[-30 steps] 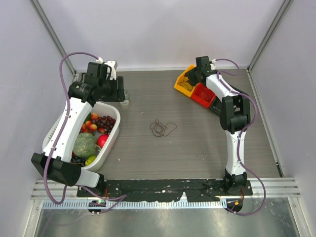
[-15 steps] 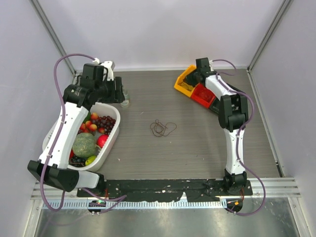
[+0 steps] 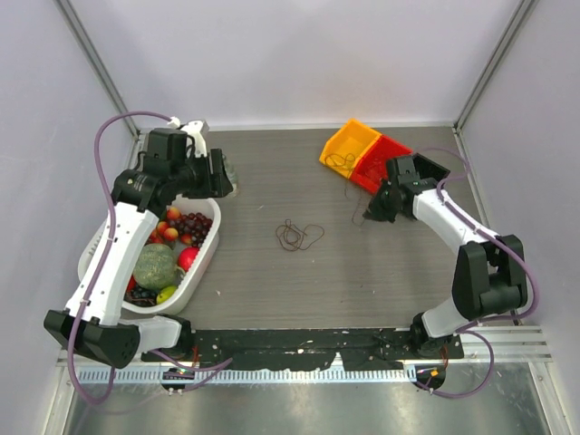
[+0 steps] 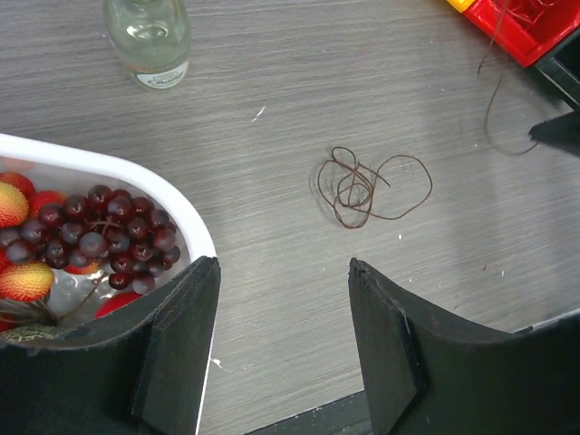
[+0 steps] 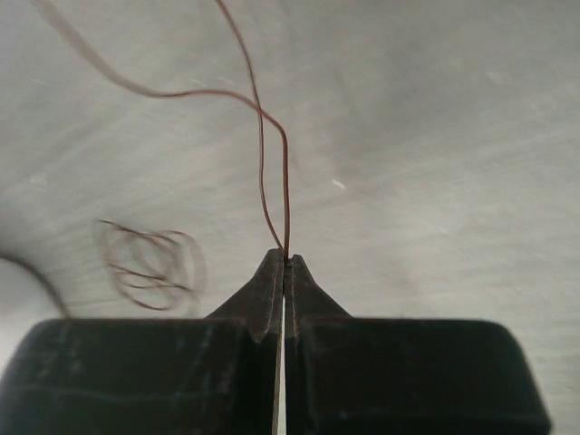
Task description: Untangle the cables
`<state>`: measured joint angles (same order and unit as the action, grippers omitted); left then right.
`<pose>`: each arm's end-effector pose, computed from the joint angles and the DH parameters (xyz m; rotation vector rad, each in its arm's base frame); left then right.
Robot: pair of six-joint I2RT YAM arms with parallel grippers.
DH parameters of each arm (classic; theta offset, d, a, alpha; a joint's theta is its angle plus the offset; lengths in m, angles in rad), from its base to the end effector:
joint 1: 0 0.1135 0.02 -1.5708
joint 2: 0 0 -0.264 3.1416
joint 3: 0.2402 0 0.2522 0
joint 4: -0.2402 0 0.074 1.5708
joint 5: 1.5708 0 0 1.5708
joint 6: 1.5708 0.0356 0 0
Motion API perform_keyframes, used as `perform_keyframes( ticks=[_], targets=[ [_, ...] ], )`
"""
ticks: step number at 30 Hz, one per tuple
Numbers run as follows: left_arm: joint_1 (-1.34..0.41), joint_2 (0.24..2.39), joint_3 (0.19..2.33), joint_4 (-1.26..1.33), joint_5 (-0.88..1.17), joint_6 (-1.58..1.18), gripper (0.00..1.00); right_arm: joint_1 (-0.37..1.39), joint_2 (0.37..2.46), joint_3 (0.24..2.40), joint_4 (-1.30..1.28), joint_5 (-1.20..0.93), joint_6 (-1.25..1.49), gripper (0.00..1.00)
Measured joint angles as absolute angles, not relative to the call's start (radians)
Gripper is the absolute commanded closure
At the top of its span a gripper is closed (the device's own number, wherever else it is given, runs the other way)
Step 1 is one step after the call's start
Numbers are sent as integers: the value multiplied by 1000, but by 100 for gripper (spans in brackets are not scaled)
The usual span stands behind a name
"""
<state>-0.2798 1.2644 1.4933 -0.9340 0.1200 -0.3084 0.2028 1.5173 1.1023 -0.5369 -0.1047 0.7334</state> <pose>0.2378 -0.0728 0.4084 0.0311 2.3092 -0.4419 0.3105 0.0676 0.2441 0.6376 2.5120 0.4950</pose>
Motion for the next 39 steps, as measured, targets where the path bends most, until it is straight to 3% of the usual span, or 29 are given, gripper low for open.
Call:
perform_keyframes(
  ticks=[8, 25, 31, 39],
  targets=[
    [-280, 1248, 1489, -933, 138, -339, 37, 200, 1515, 897, -728, -67, 699, 99],
    [-280, 1248, 1488, -934, 148, -389, 38, 199, 1506, 923, -742, -94, 598, 99],
    [-280, 1259, 1488, -934, 150, -388, 38, 246, 1555, 1173, -617, -185, 547, 99],
    [-280, 1268, 1512, -935, 147, -377, 38, 258, 1792, 1644, -439, -221, 615, 99]
  ],
)
